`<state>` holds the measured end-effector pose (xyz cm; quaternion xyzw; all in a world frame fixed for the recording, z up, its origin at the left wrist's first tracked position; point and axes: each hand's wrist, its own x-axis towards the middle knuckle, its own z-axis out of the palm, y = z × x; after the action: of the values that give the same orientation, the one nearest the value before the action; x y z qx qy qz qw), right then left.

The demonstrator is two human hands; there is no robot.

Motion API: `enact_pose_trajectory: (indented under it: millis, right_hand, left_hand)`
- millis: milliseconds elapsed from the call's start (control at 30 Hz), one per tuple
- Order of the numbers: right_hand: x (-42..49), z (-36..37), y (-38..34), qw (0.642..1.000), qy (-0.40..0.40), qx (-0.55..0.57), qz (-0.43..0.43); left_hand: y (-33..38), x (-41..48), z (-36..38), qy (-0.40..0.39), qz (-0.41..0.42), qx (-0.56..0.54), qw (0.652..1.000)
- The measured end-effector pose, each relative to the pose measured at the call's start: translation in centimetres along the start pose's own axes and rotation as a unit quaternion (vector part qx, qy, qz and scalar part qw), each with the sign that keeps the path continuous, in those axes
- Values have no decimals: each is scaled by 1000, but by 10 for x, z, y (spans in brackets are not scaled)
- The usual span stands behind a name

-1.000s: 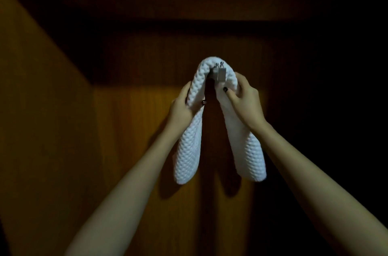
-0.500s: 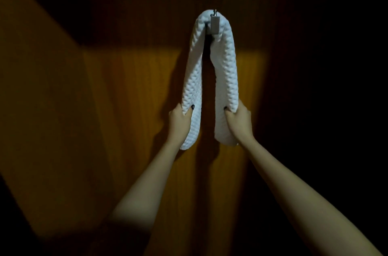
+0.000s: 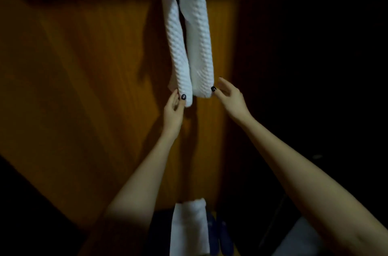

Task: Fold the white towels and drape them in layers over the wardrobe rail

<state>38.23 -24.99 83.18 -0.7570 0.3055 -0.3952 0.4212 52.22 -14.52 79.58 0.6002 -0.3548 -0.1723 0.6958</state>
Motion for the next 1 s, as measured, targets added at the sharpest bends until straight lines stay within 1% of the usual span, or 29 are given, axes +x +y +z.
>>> enact_pose_trajectory:
  millis: [33,100,167,233,333,400,467,533,667,767,900,1000]
  right_hand:
    - [-19,-3,9,1000,0,-19,15]
    - [-62,-7,34,997,-8,-58,55]
    - [-111,-15,61,989,-13,-102,108]
    - [-164,-28,91,976,-8,-145,161]
    - [-246,-53,133,951,-32,-186,245]
    - [-298,-70,160,925,-55,-229,299]
    - [-349,-86,183,897,-57,-262,352]
    - [-396,-100,200,872,-43,-274,403]
    - [-473,-131,224,825,11,-264,500]
    - [-515,-161,242,797,58,-242,551]
    - [-551,-208,277,769,109,-222,590]
    - [-562,-245,319,764,127,-208,598]
  left_hand:
    - [-14,-17,4,-9,-13,9,1000]
    - [-48,-53,14,-55,-70,27,996]
    - [-83,-90,28,-143,-132,77,978]
    - [-116,-126,43,-252,-160,150,942]
    - [-151,-175,68,-378,-114,250,884]
    - [-163,-205,88,-447,-76,296,841]
    - [-172,-235,112,-522,-35,328,786]
    - [-181,-266,138,-585,-5,349,732]
    - [-199,-325,189,-670,34,365,646]
    - [-212,-360,227,-713,68,355,601]
    - [-234,-392,283,-738,84,357,567]
    - [-263,-412,330,-750,94,353,552]
